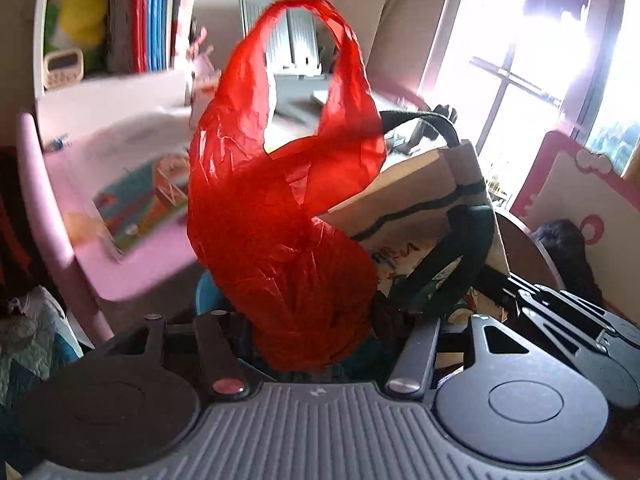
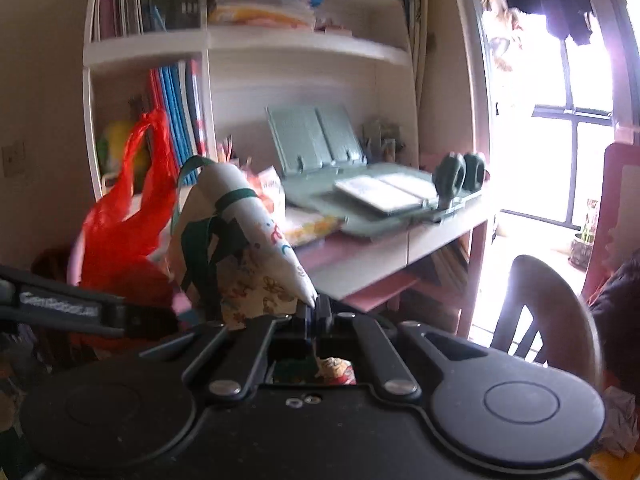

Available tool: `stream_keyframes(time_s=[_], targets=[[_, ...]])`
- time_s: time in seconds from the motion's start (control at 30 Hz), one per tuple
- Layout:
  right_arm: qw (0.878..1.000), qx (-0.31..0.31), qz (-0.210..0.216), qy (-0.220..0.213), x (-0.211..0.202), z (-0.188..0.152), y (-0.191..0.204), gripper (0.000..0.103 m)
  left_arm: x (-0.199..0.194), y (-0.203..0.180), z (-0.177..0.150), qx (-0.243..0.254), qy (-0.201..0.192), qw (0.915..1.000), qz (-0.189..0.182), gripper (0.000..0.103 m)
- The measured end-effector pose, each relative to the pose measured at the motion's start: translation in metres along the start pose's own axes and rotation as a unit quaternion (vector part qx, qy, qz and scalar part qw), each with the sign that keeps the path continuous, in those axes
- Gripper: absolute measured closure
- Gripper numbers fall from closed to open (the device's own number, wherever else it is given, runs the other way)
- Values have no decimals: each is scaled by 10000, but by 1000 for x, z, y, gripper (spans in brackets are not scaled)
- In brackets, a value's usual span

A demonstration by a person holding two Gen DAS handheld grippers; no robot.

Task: Collect trash
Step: 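Open both tools over the teal bin to drop the bags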

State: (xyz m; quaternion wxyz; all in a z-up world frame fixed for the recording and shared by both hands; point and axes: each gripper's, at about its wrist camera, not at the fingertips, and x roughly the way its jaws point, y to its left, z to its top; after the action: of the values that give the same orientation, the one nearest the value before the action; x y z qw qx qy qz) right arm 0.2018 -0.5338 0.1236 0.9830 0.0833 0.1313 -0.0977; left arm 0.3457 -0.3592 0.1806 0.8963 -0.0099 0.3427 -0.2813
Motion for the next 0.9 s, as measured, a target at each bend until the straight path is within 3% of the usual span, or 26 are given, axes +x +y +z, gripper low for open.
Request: stream_keyframes(time_s=[0.23,0.53,0.6,0.67,0.73,0.8,0.83,0.9], targets=[[9992,-13,301,274,18,-17,7,100,39,-1,-4,229,338,9988,275,47],[9963,99,524,679,36,-22,9,87,67,3,-17,344,703,9960,432,47],[9960,111,510,731,35,-23,8,82,71,3,-22,415,761,9951,468,46],[9961,152,482,718,33,-23,5,68,73,-1,-25,619,726,9940,542,45],[9965,193,406,699,29,-22,2,67,77,-3,-24,740,728,9930,565,44],[9966,268,344,705,26,-20,-1,64,76,-6,-24,768,739,9928,546,35],[9966,310,333,684,24,-19,-3,58,75,-7,-24,751,703,9933,533,32],[9969,339,298,649,18,-18,-7,56,72,-9,-25,773,631,9936,531,29]])
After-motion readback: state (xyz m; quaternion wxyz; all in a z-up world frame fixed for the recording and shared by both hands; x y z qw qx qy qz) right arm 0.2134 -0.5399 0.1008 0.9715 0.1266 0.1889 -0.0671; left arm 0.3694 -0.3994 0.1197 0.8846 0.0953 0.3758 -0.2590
